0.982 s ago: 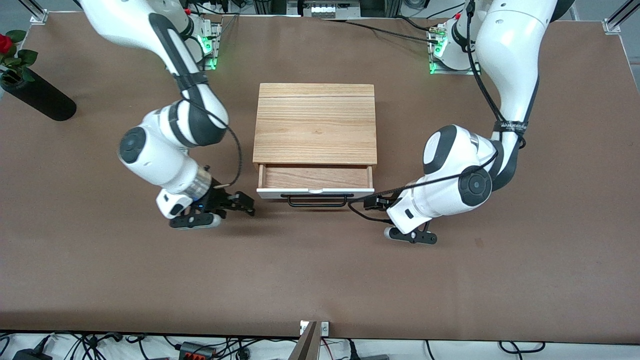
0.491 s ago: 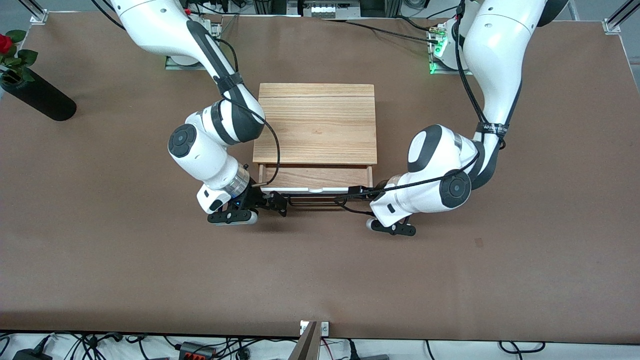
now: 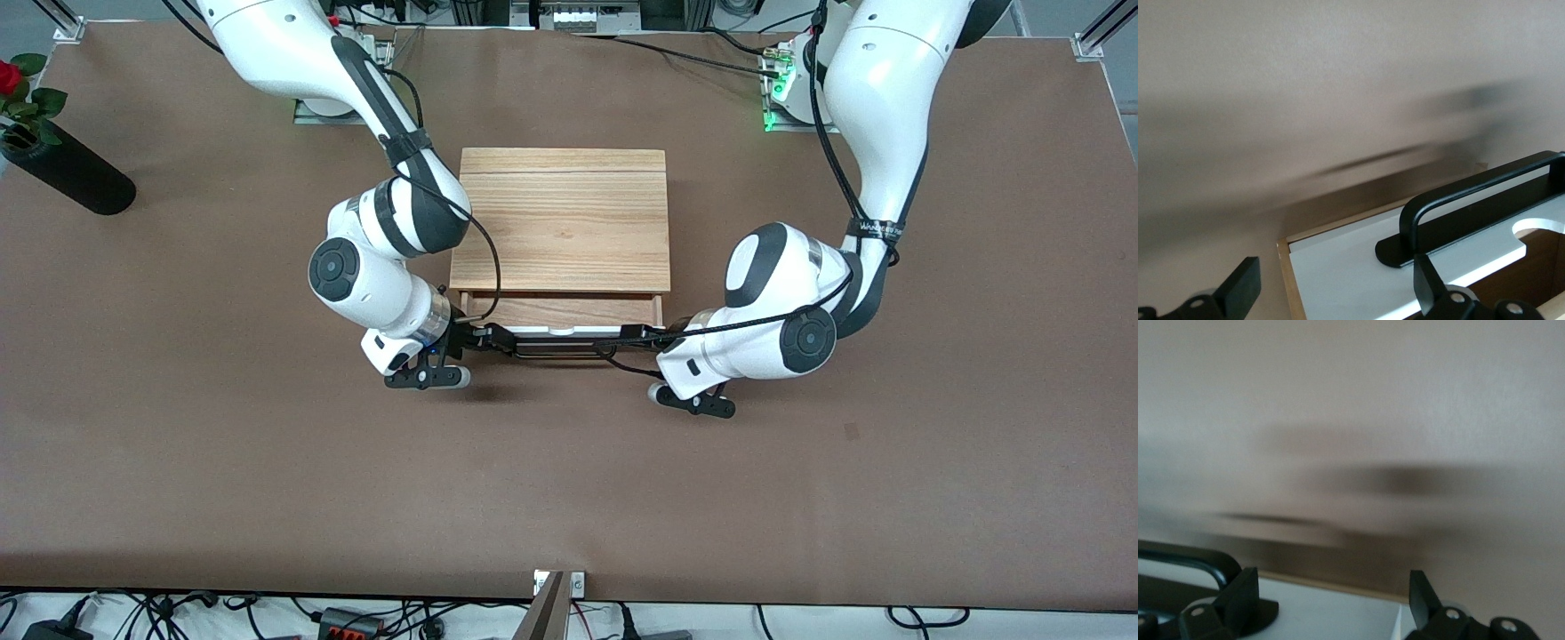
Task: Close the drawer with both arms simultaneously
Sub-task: 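Push the white drawer into the wooden cabinet with both grippers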
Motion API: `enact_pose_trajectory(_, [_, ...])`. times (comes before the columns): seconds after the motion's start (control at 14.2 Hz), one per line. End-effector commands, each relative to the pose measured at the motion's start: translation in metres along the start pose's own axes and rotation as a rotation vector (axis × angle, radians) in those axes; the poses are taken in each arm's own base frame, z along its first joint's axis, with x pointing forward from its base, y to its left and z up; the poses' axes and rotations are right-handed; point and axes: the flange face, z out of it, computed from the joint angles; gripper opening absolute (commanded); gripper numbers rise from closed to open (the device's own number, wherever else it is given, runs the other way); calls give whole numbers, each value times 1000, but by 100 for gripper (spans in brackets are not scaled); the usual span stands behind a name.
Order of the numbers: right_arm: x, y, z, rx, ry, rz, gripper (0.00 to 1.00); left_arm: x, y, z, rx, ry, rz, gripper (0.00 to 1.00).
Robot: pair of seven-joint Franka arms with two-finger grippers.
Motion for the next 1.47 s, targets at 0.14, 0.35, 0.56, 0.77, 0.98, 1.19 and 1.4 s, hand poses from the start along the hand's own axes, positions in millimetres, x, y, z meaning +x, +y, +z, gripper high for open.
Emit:
enact_pose_trajectory(0.14, [-12, -1, -1, -16, -124, -5, 100, -11, -5, 11, -3, -96, 68, 100])
enact_pose_trajectory(0.35, [-21, -4, 5, -28, -178, -10, 100, -14, -5, 11, -2, -115, 69, 100])
enact_pose_trajectory(0.56, [-28, -1, 7, -40, -241, -9, 100, -16, -5, 8, 0, -124, 72, 100])
enact_pose_trajectory(0.77, [-30, -5, 4, -38, -246, -14, 100, -17, -4, 5, -2, -129, 72, 100])
enact_pose_trajectory(0.98, [-30, -5, 4, -38, -247, -14, 100, -19, -4, 6, -2, -137, 80, 100])
enact_pose_trajectory(1.19, [-31, -6, 3, -37, -247, -16, 100, -21, -4, 7, -1, -155, 85, 100])
enact_pose_trajectory(1.4, [-30, -6, 1, -35, -244, -16, 100, -20, -7, 7, -1, -153, 81, 100])
